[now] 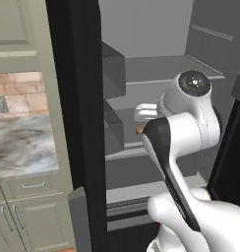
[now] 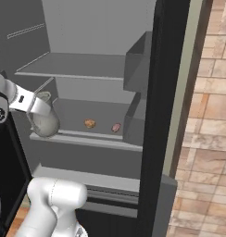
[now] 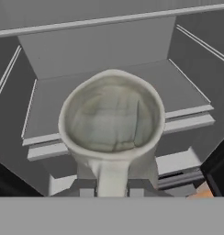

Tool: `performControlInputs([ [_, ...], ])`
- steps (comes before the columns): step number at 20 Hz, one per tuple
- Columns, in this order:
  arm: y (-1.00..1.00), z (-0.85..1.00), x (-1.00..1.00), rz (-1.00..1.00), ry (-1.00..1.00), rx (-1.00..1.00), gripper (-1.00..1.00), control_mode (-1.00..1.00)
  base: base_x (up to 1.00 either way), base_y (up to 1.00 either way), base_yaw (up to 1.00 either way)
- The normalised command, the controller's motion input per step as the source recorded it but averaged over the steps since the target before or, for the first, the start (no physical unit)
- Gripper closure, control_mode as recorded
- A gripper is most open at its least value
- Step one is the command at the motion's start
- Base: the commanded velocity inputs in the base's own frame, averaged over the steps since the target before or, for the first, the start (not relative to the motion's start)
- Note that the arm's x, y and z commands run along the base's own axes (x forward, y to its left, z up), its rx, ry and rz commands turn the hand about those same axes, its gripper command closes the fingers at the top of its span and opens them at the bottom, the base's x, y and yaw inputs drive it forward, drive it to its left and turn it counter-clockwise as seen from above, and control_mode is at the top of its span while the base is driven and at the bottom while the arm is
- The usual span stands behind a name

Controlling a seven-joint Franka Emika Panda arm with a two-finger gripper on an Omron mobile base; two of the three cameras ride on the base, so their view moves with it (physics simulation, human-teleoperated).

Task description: Move the pork loin and scallops from the top shelf to the second highest shelf to make space. Then, place the pitcher from the counter on the cleared top shelf.

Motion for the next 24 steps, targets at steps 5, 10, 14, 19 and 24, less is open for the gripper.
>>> performControlInputs([
  [5,-0.04,0.0,0.07,-0.05,-0.12,0.0,1.0,-1.0,0.18,-0.04,-0.07],
  [10,-0.17,0.27,0.04,-0.06,-0.29,0.0,1.0,-1.0,0.0,0.0,0.0],
  [14,-0.26,0.59,0.0,0.0,-0.21,0.0,1.0,-1.0,0.0,0.0,0.0],
  [19,-0.2,0.65,0.05,0.01,-0.05,0.0,1.0,-1.0,0.0,0.0,0.0],
  [24,-0.13,0.74,0.14,0.09,0.0,0.0,1.0,-1.0,0.0,0.0,0.0],
])
